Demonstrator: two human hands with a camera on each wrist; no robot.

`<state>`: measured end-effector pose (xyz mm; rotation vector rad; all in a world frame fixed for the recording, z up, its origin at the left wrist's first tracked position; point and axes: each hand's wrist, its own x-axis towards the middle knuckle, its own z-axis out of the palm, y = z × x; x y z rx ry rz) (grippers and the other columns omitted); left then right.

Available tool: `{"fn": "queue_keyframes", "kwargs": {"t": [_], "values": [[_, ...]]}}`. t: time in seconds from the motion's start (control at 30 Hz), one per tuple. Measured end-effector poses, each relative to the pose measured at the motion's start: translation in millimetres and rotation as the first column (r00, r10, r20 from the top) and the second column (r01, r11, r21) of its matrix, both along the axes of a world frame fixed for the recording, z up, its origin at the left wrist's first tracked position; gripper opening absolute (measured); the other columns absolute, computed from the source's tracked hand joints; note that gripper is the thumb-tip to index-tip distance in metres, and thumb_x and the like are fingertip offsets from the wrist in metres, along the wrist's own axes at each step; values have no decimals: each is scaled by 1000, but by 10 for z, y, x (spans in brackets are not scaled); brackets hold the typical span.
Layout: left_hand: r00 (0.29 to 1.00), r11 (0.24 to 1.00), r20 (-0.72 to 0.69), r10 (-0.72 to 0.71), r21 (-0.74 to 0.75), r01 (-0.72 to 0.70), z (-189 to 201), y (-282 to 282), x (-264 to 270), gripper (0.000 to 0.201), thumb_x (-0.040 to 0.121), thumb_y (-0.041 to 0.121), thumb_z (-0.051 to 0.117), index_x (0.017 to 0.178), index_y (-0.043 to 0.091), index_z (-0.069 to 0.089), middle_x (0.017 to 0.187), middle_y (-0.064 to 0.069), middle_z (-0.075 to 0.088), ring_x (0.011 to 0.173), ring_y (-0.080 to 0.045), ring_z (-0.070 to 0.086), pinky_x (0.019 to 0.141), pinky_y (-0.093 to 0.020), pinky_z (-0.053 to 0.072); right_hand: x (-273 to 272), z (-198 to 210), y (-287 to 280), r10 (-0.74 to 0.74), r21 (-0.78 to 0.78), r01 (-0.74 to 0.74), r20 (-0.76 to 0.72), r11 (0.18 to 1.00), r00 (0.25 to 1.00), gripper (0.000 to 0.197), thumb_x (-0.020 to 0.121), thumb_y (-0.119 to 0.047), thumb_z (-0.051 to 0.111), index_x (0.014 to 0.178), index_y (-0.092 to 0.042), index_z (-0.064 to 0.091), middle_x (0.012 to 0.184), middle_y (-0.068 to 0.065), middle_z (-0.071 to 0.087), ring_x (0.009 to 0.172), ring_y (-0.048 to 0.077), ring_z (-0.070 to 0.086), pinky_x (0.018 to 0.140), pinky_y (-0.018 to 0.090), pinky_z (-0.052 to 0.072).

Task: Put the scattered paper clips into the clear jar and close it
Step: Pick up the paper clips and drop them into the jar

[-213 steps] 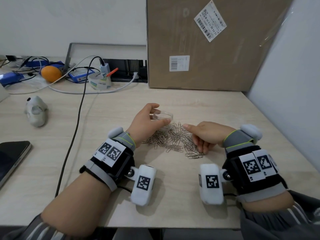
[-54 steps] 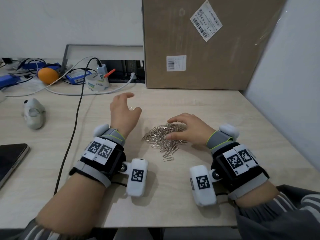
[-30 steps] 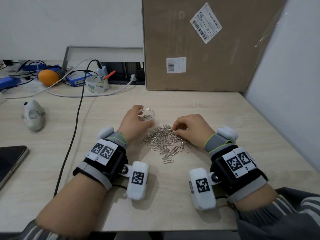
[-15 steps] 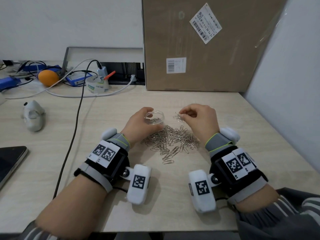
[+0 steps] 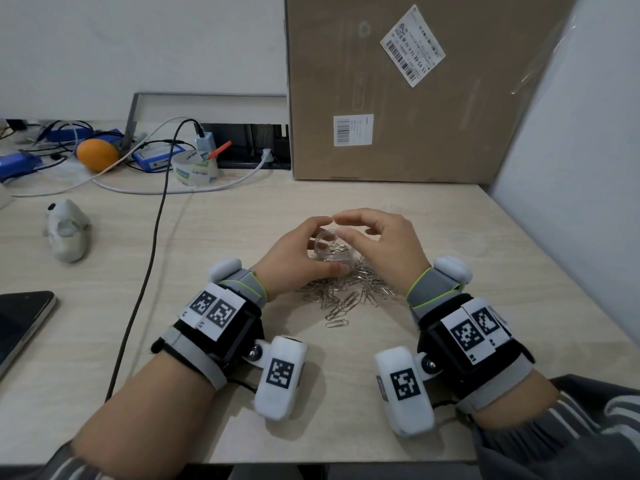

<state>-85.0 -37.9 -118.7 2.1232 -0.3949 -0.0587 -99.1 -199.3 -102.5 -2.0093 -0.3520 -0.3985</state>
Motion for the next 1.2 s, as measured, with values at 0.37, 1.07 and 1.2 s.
{"fn": "queue_keyframes", "kwargs": {"t": [0.37,1.07,1.2], "values": [[946,945,25,322,-62,-320,-30,76,85,73,73,29,77,136,18,41,129,-5,56,111,-19,57,98,-40,48,37,-70,-27,-15,-272,-15,-107,962,994,14,81,-25,68,93,-18,70,89,-6,68,85,6,59,79,15,41],[951,947,-7,309,-89,-308,-15,46,64,71,74,29,77,135,21,41,129,-3,56,113,-17,55,100,-41,46,56,-125,-31,82,-571,-179,-192,802,978,14,77,-12,66,91,-14,69,84,-5,60,75,8,51,65,16,34],[952,947,-5,307,-93,-306,-11,48,63,71,74,29,78,134,20,41,129,-5,56,113,-18,56,100,-41,46,69,-114,-39,27,-519,-111,-166,847,986,12,77,-12,68,88,-14,70,81,-1,67,73,8,55,65,14,39]]}}
